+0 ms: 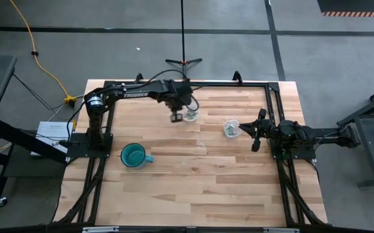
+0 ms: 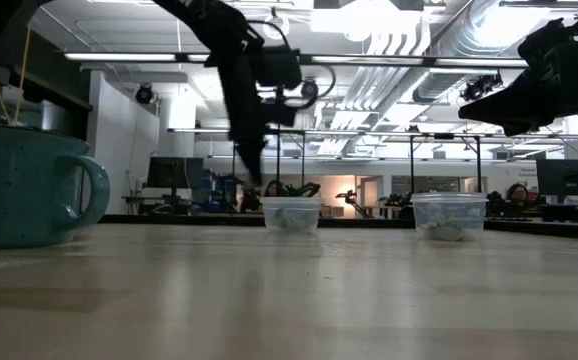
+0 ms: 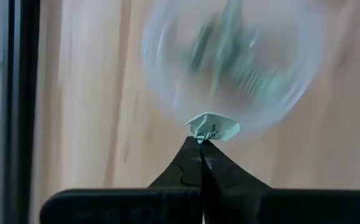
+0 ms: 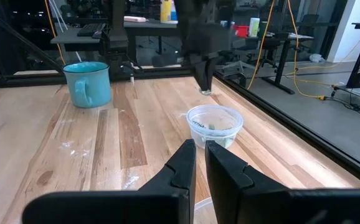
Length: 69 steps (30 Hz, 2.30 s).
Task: Pick and place items into bin
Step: Put the stevia packet into the top transparent bin, then return to Home Position
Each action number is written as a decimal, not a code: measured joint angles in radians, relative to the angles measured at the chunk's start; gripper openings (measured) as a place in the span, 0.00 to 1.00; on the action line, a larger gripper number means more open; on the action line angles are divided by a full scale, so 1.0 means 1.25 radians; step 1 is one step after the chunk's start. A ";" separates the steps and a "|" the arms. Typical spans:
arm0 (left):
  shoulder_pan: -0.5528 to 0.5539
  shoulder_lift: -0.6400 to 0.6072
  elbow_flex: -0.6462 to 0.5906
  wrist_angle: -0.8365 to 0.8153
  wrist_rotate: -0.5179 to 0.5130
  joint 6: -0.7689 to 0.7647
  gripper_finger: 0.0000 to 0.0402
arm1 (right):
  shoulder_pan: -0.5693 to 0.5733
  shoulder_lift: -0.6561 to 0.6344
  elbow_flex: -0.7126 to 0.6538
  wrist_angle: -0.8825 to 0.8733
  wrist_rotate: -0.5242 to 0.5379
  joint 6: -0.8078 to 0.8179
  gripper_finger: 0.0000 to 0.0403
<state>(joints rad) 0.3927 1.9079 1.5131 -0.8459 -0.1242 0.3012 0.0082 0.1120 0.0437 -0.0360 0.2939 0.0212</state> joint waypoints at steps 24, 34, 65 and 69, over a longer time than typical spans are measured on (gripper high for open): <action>0.020 -0.081 -0.147 0.417 0.273 -0.040 0.48 | 0.000 0.000 0.001 -0.006 0.000 0.000 0.07; -0.019 -0.363 -0.745 1.171 0.299 -0.151 0.33 | 0.000 0.005 0.001 -0.005 -0.001 -0.002 0.06; -0.394 -1.410 -1.200 0.755 -0.083 -0.199 0.10 | 0.000 0.003 -0.002 0.003 -0.082 -0.036 0.05; -0.468 -1.479 -1.200 0.717 -0.098 -0.179 0.07 | 0.000 0.002 -0.002 0.046 -0.126 -0.024 0.04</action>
<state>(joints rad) -0.1924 0.0590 0.0128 0.0502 -0.2472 0.0770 0.0084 0.1144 0.0406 0.0217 0.1363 -0.0088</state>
